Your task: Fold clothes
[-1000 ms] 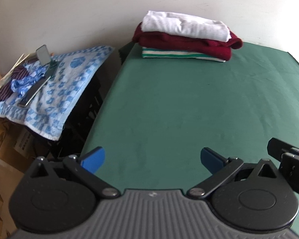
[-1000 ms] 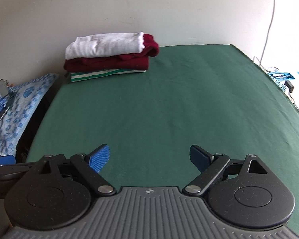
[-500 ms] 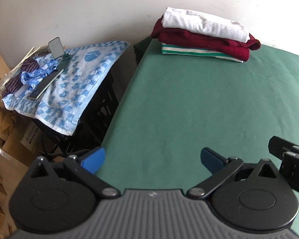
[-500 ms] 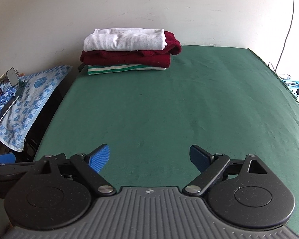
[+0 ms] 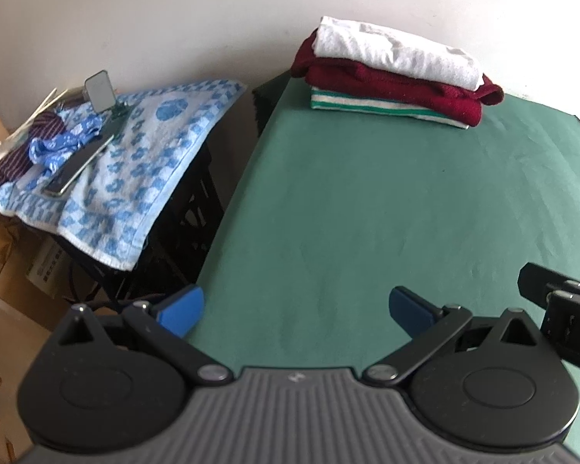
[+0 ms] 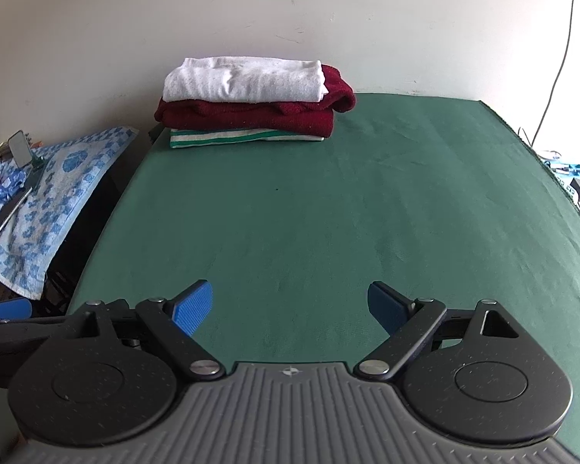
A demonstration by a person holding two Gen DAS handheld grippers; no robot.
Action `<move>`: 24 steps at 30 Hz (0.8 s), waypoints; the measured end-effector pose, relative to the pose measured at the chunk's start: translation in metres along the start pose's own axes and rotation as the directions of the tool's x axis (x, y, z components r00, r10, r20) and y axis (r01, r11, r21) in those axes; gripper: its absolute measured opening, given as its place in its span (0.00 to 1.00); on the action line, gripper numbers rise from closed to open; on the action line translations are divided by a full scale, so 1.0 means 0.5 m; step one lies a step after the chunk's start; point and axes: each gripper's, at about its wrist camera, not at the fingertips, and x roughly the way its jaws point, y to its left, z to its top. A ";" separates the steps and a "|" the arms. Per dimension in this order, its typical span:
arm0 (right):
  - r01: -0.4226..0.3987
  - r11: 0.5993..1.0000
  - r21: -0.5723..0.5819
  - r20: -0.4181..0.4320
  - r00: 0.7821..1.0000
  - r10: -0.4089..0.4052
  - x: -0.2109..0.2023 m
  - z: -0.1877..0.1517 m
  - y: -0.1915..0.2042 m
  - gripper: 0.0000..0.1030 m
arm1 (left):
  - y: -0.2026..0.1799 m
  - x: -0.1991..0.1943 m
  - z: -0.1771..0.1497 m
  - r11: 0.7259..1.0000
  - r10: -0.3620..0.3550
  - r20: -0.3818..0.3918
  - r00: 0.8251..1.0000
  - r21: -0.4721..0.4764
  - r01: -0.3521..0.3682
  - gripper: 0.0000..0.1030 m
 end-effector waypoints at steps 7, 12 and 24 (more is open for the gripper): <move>0.013 0.999 0.030 -0.019 1.000 -0.013 0.011 0.014 -0.005 0.87 | -0.005 0.006 0.019 1.000 -0.013 0.016 1.000 0.010 0.013 0.99; 0.030 0.999 0.025 -0.017 0.999 -0.030 0.014 0.017 -0.003 0.87 | -0.003 0.017 0.028 0.999 -0.038 -0.004 0.999 0.007 0.038 0.99; 0.031 0.999 0.027 -0.011 0.999 -0.031 0.011 0.019 -0.010 0.87 | -0.010 0.015 0.026 0.999 -0.043 0.008 0.999 0.011 0.043 0.99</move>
